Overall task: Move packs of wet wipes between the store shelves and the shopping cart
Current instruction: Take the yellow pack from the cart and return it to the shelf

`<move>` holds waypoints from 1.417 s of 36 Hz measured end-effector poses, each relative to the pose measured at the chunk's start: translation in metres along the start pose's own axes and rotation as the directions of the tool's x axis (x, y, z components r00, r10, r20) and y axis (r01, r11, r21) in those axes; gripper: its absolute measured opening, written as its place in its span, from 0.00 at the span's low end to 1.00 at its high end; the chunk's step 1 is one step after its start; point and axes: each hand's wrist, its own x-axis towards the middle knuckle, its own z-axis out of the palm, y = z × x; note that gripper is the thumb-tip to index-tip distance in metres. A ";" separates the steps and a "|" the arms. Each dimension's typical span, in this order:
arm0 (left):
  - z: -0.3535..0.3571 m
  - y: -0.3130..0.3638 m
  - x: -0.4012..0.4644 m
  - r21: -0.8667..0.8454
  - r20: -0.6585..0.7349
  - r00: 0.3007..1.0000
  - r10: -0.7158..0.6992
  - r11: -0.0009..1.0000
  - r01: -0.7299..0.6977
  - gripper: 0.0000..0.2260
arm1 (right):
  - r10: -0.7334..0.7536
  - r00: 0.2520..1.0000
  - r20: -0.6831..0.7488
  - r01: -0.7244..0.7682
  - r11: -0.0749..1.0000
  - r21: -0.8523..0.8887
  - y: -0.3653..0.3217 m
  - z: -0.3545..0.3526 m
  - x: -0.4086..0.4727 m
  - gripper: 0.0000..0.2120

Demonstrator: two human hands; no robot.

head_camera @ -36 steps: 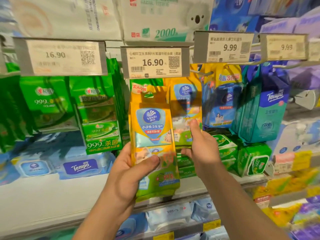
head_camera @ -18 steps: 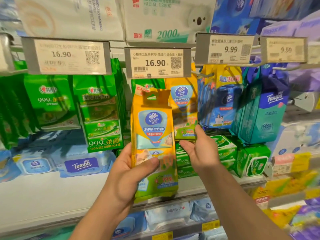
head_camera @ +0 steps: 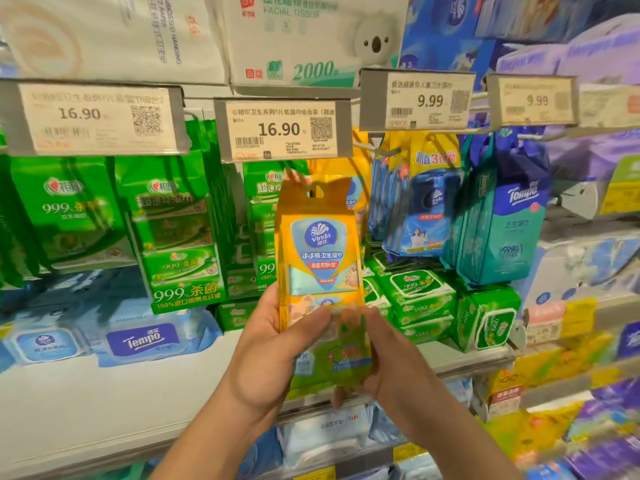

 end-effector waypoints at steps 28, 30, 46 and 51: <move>0.030 -0.005 0.006 0.243 0.242 0.968 0.062 0.962 -0.122 0.17 | -0.475 0.824 -0.309 0.421 0.878 -0.229 -0.016 -0.032 -0.005 0.20; 0.032 -0.004 0.010 0.275 0.242 0.968 0.064 0.952 -0.132 0.18 | -0.471 0.828 -0.304 0.414 0.880 -0.234 -0.019 -0.034 -0.002 0.17; 0.018 -0.046 0.015 0.278 0.116 0.993 -0.022 0.961 -0.011 0.22 | -0.323 0.887 -0.330 0.302 0.946 -0.115 0.009 -0.040 0.005 0.10; 0.018 -0.042 0.013 0.273 0.184 0.982 0.042 0.958 -0.092 0.22 | -0.389 0.879 -0.277 0.357 0.921 -0.159 0.007 -0.043 0.002 0.15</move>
